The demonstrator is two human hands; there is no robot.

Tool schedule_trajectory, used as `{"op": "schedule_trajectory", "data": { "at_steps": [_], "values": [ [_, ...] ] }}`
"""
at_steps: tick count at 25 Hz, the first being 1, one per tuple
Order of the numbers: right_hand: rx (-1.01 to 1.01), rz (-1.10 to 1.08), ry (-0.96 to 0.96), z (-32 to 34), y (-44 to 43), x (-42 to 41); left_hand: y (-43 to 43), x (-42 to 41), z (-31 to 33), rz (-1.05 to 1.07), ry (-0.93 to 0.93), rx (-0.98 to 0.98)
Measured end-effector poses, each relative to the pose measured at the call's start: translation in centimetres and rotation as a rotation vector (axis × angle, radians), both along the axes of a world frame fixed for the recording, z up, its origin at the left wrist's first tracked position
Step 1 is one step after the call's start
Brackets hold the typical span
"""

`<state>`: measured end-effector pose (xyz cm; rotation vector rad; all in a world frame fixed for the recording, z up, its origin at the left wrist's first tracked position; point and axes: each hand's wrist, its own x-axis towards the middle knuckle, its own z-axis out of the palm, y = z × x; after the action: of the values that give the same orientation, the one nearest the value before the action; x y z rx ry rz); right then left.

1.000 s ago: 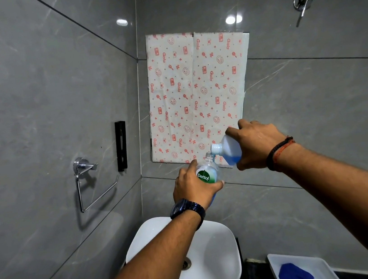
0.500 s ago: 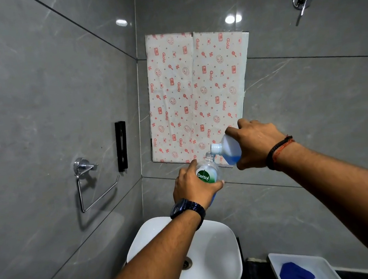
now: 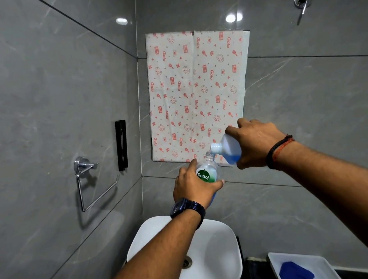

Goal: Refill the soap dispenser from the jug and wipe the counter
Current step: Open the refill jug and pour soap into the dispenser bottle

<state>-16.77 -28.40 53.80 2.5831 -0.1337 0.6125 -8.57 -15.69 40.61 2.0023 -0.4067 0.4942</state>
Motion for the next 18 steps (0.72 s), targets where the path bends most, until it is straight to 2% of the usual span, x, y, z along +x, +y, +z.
{"op": "schedule_trajectory", "data": {
  "at_steps": [18],
  "values": [
    [-0.005,0.007,-0.019,-0.01,0.09,0.25,0.13,0.04,-0.09,-0.005,0.003,-0.005]
  ]
}}
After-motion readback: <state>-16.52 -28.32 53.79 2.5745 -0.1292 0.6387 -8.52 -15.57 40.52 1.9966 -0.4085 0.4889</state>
